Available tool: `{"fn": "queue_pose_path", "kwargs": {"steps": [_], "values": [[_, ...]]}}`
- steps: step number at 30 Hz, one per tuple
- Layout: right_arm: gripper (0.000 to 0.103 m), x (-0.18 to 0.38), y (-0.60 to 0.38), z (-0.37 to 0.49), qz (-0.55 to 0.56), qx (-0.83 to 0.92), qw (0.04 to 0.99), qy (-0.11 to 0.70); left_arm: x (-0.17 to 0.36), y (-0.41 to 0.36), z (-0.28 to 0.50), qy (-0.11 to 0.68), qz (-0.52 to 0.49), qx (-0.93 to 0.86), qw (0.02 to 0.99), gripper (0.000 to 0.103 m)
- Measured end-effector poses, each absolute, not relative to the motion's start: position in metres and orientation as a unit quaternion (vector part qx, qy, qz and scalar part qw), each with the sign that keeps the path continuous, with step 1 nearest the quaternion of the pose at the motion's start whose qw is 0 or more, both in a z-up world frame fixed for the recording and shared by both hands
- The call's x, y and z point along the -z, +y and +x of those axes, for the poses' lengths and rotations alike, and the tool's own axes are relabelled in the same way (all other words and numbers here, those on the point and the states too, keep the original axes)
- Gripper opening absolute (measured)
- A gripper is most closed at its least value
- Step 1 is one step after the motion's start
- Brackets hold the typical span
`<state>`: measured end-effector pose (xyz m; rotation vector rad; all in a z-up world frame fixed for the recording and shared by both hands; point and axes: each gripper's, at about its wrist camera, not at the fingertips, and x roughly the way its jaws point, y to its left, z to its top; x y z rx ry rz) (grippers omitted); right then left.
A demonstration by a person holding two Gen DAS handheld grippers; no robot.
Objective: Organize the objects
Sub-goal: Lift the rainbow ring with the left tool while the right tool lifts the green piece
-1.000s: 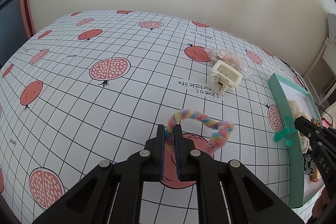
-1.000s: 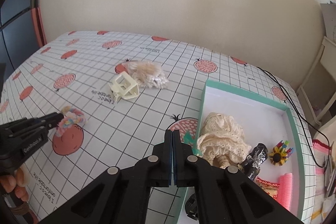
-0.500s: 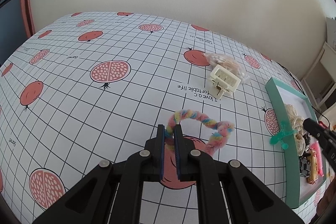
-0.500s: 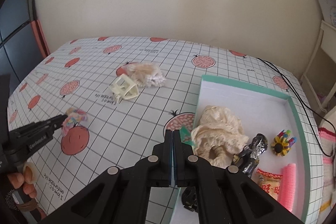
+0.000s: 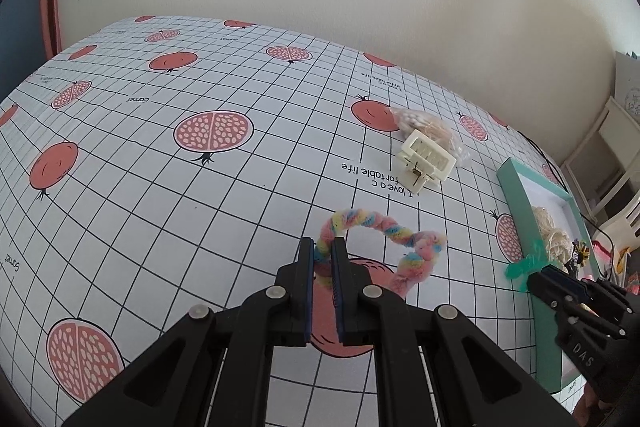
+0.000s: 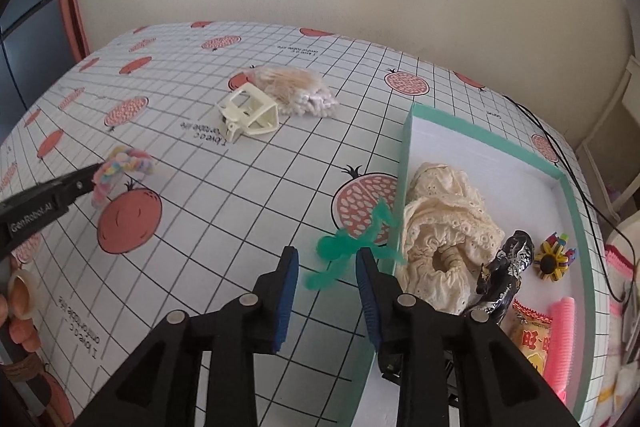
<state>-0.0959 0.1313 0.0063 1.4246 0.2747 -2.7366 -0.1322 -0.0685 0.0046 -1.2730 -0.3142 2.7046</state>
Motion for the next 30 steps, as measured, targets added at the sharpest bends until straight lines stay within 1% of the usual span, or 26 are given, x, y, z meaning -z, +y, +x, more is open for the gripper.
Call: {"fn": "queue_pose_path", "kwargs": {"steps": [10,11,12,14,18,20,26,30], "values": [[0.032,0.008,0.118,-0.101,0.473,0.871,0.006,0.134,0.002,-0.076,-0.132,-0.124,-0.422,-0.895,0.079,0.008],[0.030,0.008,0.117,-0.101,0.474,0.870,0.004,0.138,0.002,-0.076,-0.133,-0.124,-0.422,-0.894,0.080,0.008],[0.025,0.009,0.116,-0.101,0.472,0.869,-0.003,0.144,0.002,-0.077,-0.132,-0.125,-0.422,-0.894,0.080,0.008],[0.019,0.008,0.119,-0.102,0.473,0.869,-0.009,0.143,0.003,-0.079,-0.132,-0.127,-0.422,-0.894,0.080,0.008],[0.016,0.007,0.122,-0.101,0.472,0.870,-0.010,0.140,0.004,-0.080,-0.132,-0.128,-0.422,-0.894,0.079,0.008],[0.012,0.004,0.123,-0.100,0.467,0.873,-0.012,0.138,0.004,-0.080,-0.132,-0.127,-0.422,-0.894,0.078,0.008],[0.011,0.000,0.125,-0.098,0.460,0.877,-0.011,0.137,0.004,-0.079,-0.132,-0.124,-0.422,-0.895,0.077,0.008],[0.011,-0.014,0.124,-0.095,0.441,0.888,-0.008,0.131,0.003,-0.080,-0.131,-0.124,-0.419,-0.896,0.077,0.008]]}}
